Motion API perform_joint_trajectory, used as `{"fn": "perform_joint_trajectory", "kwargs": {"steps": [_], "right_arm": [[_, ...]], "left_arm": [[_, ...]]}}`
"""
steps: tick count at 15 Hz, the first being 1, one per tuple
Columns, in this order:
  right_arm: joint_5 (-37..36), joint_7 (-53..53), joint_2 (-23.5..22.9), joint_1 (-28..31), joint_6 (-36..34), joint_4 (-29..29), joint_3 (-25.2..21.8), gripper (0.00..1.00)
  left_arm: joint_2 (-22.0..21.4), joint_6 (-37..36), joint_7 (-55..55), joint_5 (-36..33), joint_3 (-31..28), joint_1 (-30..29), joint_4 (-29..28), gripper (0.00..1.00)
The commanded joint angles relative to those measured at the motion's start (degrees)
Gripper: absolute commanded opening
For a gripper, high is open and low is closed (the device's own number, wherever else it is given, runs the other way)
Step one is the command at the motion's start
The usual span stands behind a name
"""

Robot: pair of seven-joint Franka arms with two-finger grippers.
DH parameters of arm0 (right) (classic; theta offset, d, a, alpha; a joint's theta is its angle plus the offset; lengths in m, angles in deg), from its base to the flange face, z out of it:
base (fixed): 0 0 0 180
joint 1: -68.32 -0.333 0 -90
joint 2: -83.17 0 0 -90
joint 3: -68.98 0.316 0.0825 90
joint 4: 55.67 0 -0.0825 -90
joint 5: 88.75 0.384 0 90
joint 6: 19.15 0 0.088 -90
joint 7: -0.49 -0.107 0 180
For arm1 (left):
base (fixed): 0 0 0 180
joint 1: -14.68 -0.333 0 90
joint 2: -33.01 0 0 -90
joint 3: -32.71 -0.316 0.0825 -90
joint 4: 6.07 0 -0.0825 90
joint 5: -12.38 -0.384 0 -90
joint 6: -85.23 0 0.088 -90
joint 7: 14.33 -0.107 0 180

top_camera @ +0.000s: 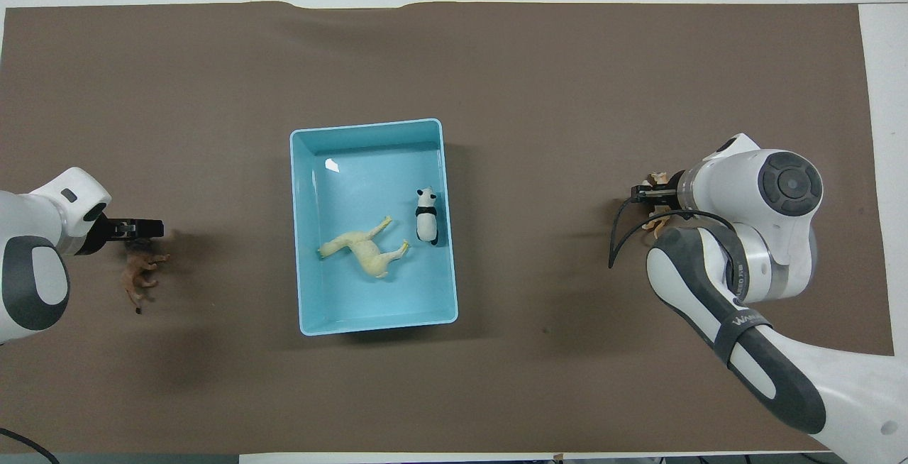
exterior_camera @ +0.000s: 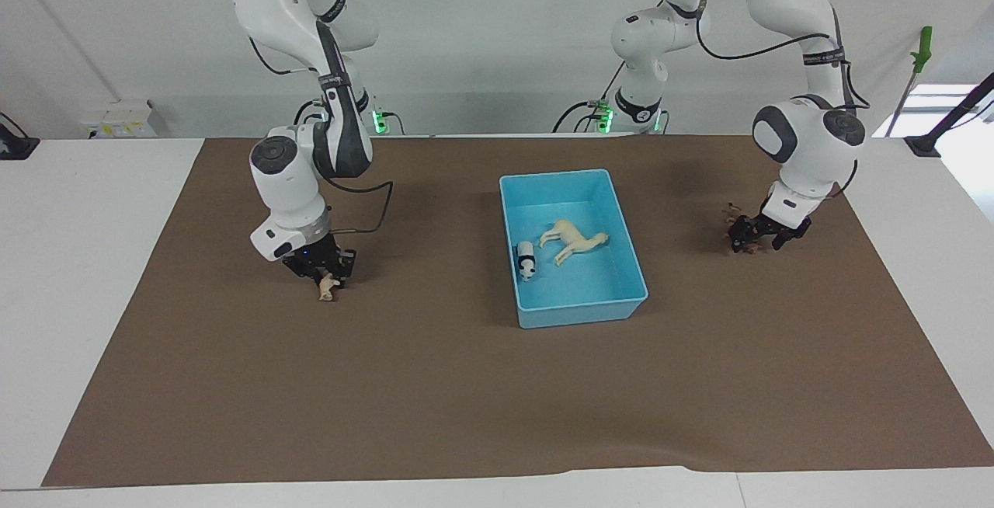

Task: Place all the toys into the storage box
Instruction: 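Grasp the brown horse with the right gripper while the left gripper reaches the dog, then carry the horse to the box while the left gripper lifts the brown dog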

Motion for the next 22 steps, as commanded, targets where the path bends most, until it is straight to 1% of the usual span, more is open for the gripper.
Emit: {"fn": "perform_joint_trajectory", "kwargs": {"steps": [1, 2, 4, 5, 7, 8, 9, 11, 12, 13, 15, 16, 17, 18, 19, 20, 21, 22], "right_arm": [[0.2, 1.5, 0.1, 0.4, -1.4, 0.8, 0.3, 0.00], [0.2, 1.6, 0.2, 0.2, -3.0, 1.6, 0.3, 0.00], [0.2, 0.9, 0.4, -0.9, -10.8, 6.8, 0.6, 0.00], [0.3, -0.1, 0.4, -2.9, -16.1, 10.9, 0.6, 0.00], [-0.2, -6.9, -0.4, -7.4, -27.9, 22.1, 0.7, 0.00], [-0.3, -11.6, -2.8, -11.4, -32.5, 28.4, 0.6, 0.00], [-0.2, -15.1, -4.4, -14.5, -34.9, 32.6, 0.5, 0.00], [0.6, -21.0, -6.3, -20.0, -35.9, 38.5, 0.7, 0.00], [1.0, -24.5, -8.2, -23.3, -35.9, 41.4, 0.7, 0.00], [2.6, -29.4, -10.8, -25.3, -36.2, 46.2, 0.7, 0.00], [2.9, -37.7, -18.5, -31.0, -38.4, 56.2, 0.3, 0.00], [2.7, -40.3, -21.7, -33.3, -37.5, 58.2, 0.2, 0.00], [2.4, -42.3, -23.5, -34.5, -35.3, 58.3, 0.2, 0.00], [1.4, -45.3, -24.9, -36.4, -31.2, 57.8, 0.3, 0.00], [0.9, -47.6, -25.6, -37.1, -28.7, 56.7, 0.3, 0.00], [0.8, -49.1, -25.5, -37.5, -27.2, 54.7, 0.3, 0.00], [0.7, -49.6, -25.2, -37.7, -27.1, 53.3, 0.3, 0.34], [0.9, -50.4, -25.1, -38.6, -27.9, 53.7, 0.3, 0.95]], "left_arm": [[-1.9, 1.8, 0.6, -0.1, 0.6, -0.7, -2.9, 1.00], [-1.9, 1.8, 0.6, -0.1, 0.6, -0.8, -3.1, 1.00], [-2.0, 1.8, 0.6, -0.1, 0.6, -0.8, -3.6, 0.99], [-2.0, 1.8, 1.0, -0.1, 0.5, -0.8, -3.6, 0.91], [-2.0, 1.8, 1.0, -0.1, 0.5, -1.3, -3.8, 0.74], [-2.0, 1.8, 1.0, -0.1, 0.5, -1.4, -3.9, 0.66], [-2.0, 1.8, 1.0, -0.1, 0.5, -1.5, -3.9, 0.57], [-2.0, 1.7, 1.0, -0.1, 0.6, -1.5, -3.7, 0.37], [-1.9, 1.7, 1.1, -0.1, 0.5, -1.5, -3.4, 0.29], [-1.8, 1.7, 1.2, -0.1, 0.5, -1.5, -3.3, 0.25], [-1.7, 1.5, 1.8, -0.1, 0.6, -1.3, -2.7, 0.19], [-1.4, 1.1, 3.3, -0.1, 0.6, -1.0, -1.8, 0.19], [-1.1, 0.8, 4.6, -0.1, 0.6, -0.7, -0.6, 0.19], [-0.9, -0.3, 6.1, -0.1, 0.7, -0.4, 0.7, 0.19], [-0.9, -2.3, 7.7, -0.1, 0.7, 0.9, 2.8, 0.19], [-0.9, -6.1, 9.3, -0.1, 0.7, 2.0, 5.9, 0.19], [-0.9, -10.1, 11.1, -0.1, 0.8, 2.5, 9.2, 0.19], [-0.8, -13.7, 13.7, -0.1, 0.8, 4.1, 12.4, 0.19]]}}
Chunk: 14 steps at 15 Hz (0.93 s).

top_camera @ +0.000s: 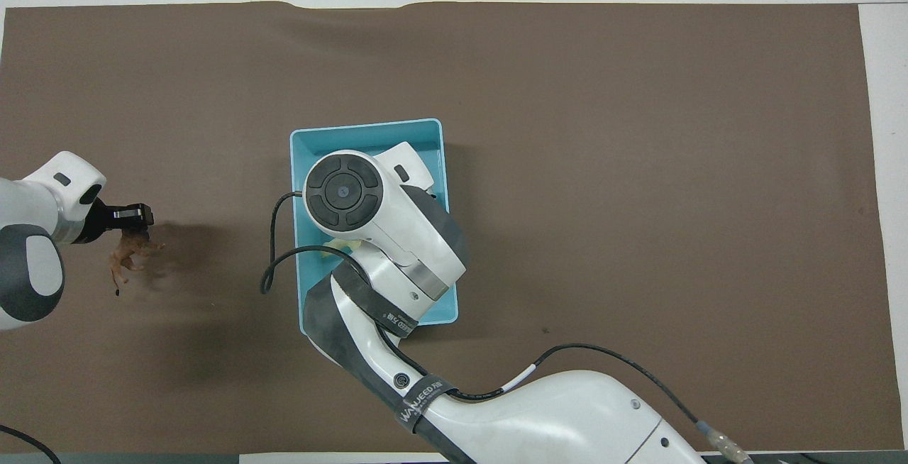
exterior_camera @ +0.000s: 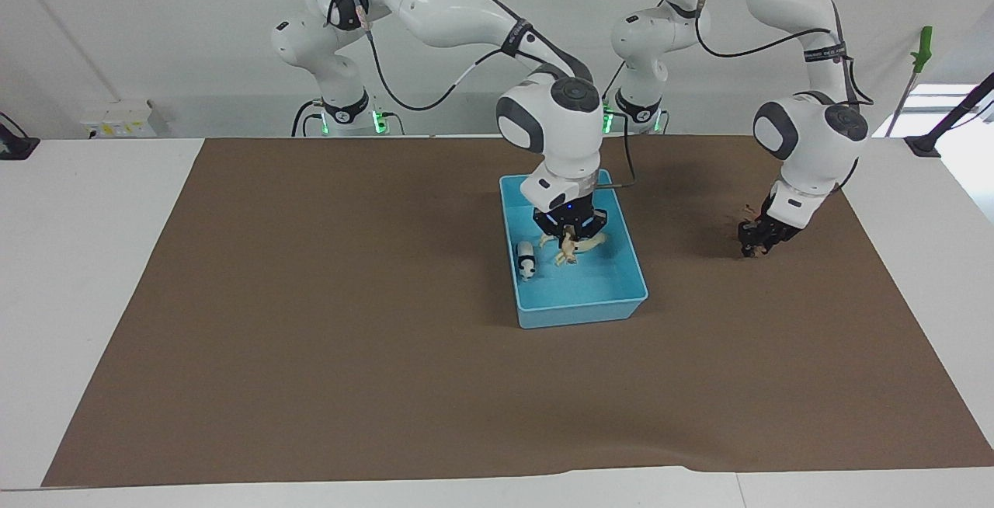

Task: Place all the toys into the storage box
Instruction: 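Carry the horse to the box while the left gripper lifts the brown dog, then open both grippers over the box to drop the horse and dog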

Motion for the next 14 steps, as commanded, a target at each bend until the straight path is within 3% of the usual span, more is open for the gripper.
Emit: {"fn": "perform_joint_trajectory", "kwargs": {"steps": [1, 4, 8, 12, 13, 14], "right_arm": [[-0.3, -3.2, 0.9, -0.3, -2.4, 0.4, -0.5, 1.00], [0.0, -4.0, 1.2, 1.1, -10.3, 4.4, -0.7, 1.00], [0.5, -0.8, 8.4, 7.7, -15.9, 4.8, -0.4, 1.00], [-0.1, 20.7, 15.0, 18.8, -24.2, 4.5, -0.5, 1.00], [-0.2, 26.2, 16.0, 22.0, -25.2, 4.1, -0.5, 1.00], [-0.3, 31.2, 17.1, 24.9, -25.4, 3.0, -0.5, 1.00]], "left_arm": [[0.2, -10.4, 7.8, 0.0, -0.4, 4.2, 9.5, 0.19], [0.7, -13.9, 20.8, 0.6, -0.1, 9.9, 15.0, 0.19], [1.0, -13.7, 40.1, 3.7, 0.1, 19.0, 18.5, 0.23], [1.1, -11.2, 52.9, 4.1, 0.1, 28.5, 17.8, 0.24], [0.8, -9.1, 56.4, 4.1, 0.2, 30.9, 16.7, 0.31], [0.3, -6.7, 58.8, 4.1, 0.1, 33.4, 14.8, 0.51]]}}
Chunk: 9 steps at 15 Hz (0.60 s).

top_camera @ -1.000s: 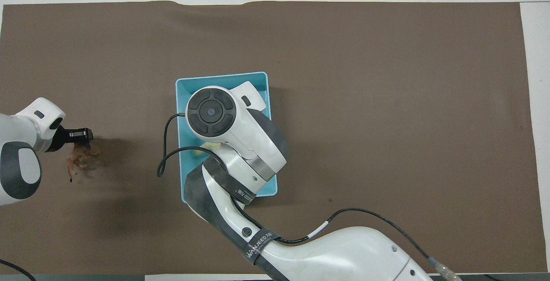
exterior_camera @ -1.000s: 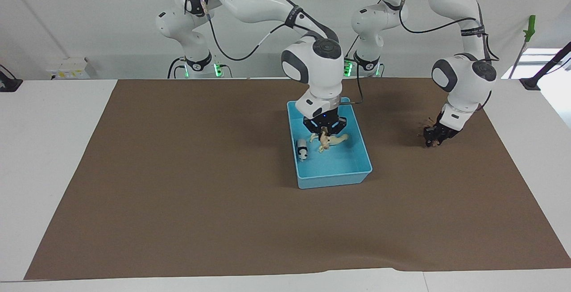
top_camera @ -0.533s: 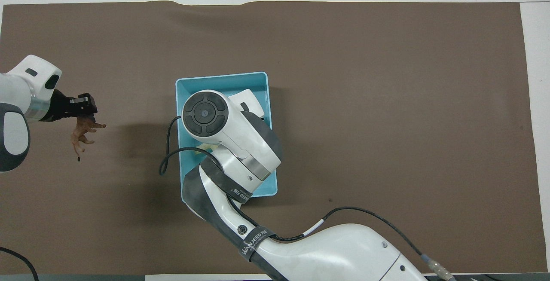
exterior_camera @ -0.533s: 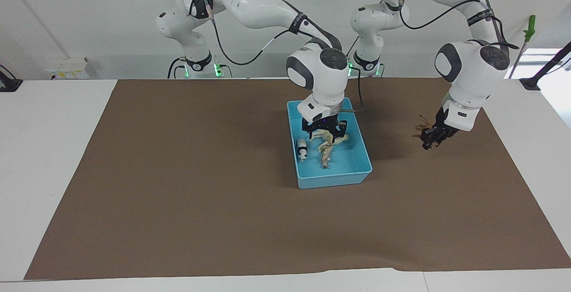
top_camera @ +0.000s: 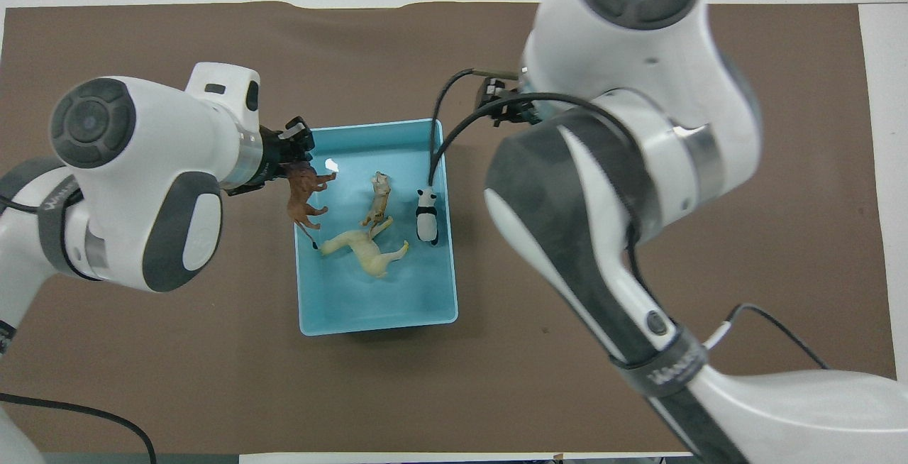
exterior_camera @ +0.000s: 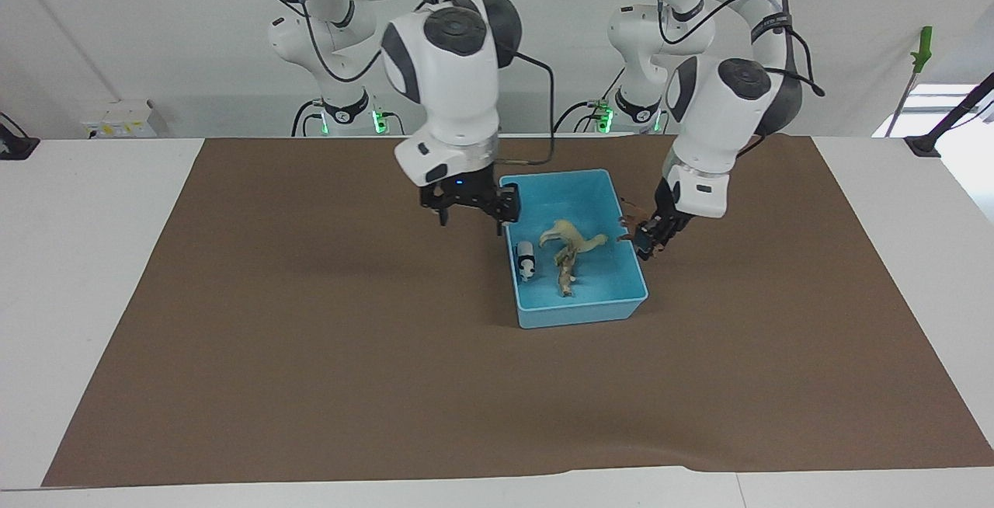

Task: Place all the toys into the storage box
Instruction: 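Open both grippers over the box to drop the horse and dog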

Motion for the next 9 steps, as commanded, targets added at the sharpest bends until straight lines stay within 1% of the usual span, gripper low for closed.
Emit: {"fn": "perform_joint_trajectory", "kwargs": {"steps": [1, 5, 7, 9], "right_arm": [[-0.4, 13.8, 3.9, 8.2, -0.4, -4.6, 0.9, 1.00], [-0.4, 24.7, 10.8, 17.2, -0.4, -12.6, 0.9, 1.00], [-0.4, 30.8, 15.0, 21.6, 0.1, -17.6, 0.9, 1.00], [-0.3, 34.3, 18.3, 24.9, -0.6, -20.5, 0.9, 1.00]], "left_arm": [[-0.7, 5.1, 5.0, 0.7, -1.2, 5.8, -3.6, 1.00], [-1.2, 0.9, 4.8, 0.1, -1.8, 5.0, -1.3, 1.00], [-4.0, -5.1, 2.8, -0.7, -1.8, 1.3, 1.9, 1.00], [-6.2, -11.5, -3.3, -1.5, -2.1, -2.1, 5.1, 1.00]]}}
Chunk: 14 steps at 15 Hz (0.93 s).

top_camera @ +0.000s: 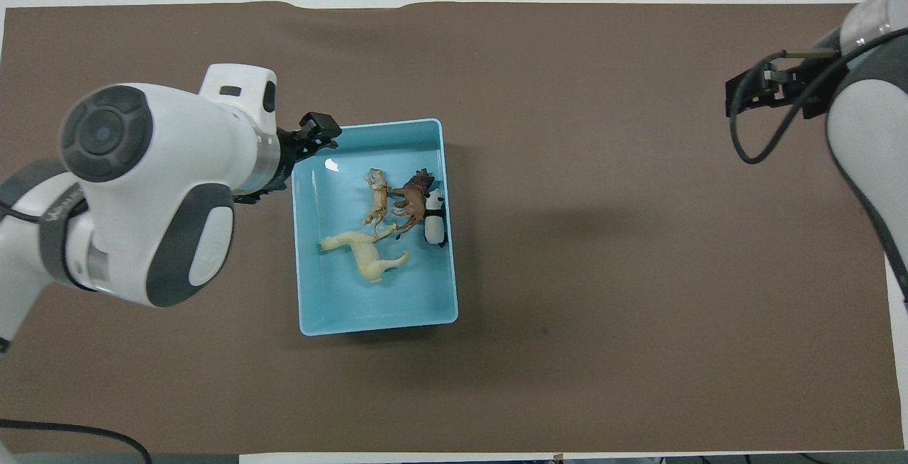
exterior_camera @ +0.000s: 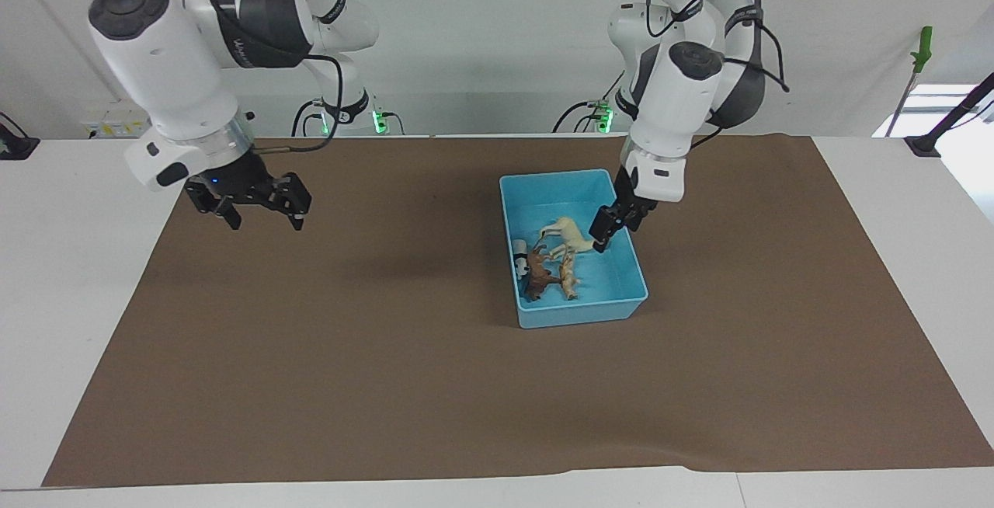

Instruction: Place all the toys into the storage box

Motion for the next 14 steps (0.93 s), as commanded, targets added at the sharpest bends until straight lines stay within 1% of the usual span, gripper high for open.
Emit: {"fn": "perform_joint_trajectory", "kwargs": {"steps": [1, 3, 5, 6, 7, 8, 9, 10, 11, 12, 13, 14], "right_arm": [[-0.2, 4.7, 7.9, 4.1, -0.3, -8.3, 1.0, 1.00], [-0.2, 4.4, 12.0, 4.7, -1.4, -12.0, 1.0, 1.00], [-0.2, 4.1, 15.0, 5.2, -1.5, -15.1, 1.0, 1.00], [-0.3, 4.7, 15.1, 7.8, -1.4, -14.9, 1.8, 1.00], [-0.3, 5.5, 14.8, 10.4, -0.8, -14.5, 3.1, 1.00], [-0.3, 6.6, 14.7, 11.2, -0.8, -14.4, 3.7, 1.00], [-0.5, 7.3, 14.6, 11.4, -0.9, -14.3, 4.0, 1.00], [-1.1, 7.1, 14.6, 11.4, -1.2, -14.3, 4.1, 1.00], [-1.1, 6.4, 14.6, 11.4, -1.4, -14.3, 4.1, 1.00], [-1.0, 5.8, 14.4, 11.5, -1.6, -14.1, 4.1, 1.00], [-0.9, 5.3, 14.4, 11.4, -1.9, -13.7, 4.2, 1.00], [-0.9, 4.8, 14.3, 11.3, -2.2, -13.6, 4.1, 1.00]], "left_arm": [[-4.0, -9.7, -7.8, -0.8, -0.1, -5.7, 4.0, 1.00], [-5.2, -15.7, -16.4, -0.8, -0.1, -9.8, 6.4, 1.00], [-7.2, -21.5, -26.0, -1.0, -0.3, -11.5, 7.8, 1.00], [-8.3, -23.3, -27.6, -1.2, -0.1, -12.2, 8.4, 1.00], [-8.5, -24.2, -27.7, -1.2, -0.2, -12.5, 8.6, 1.00], [-8.7, -25.6, -27.8, -1.3, -0.2, -12.5, 8.9, 1.00], [-8.8, -27.9, -28.4, -1.5, -0.2, -12.5, 9.4, 1.00], [-9.8, -30.8, -30.4, -3.4, 0.0, -12.5, 9.6, 1.00], [-12.2, -33.5, -34.9, -5.2, 0.0, -12.5, 9.2, 1.00], [-13.3, -34.6, -41.0, -5.3, -0.3, -12.8, 8.4, 1.00], [-13.3, -34.6, -44.7, -5.2, -0.3, -14.0, 8.4, 1.00], [-13.3, -33.7, -45.8, -5.2, -0.2, -14.6, 8.3, 1.00]]}}
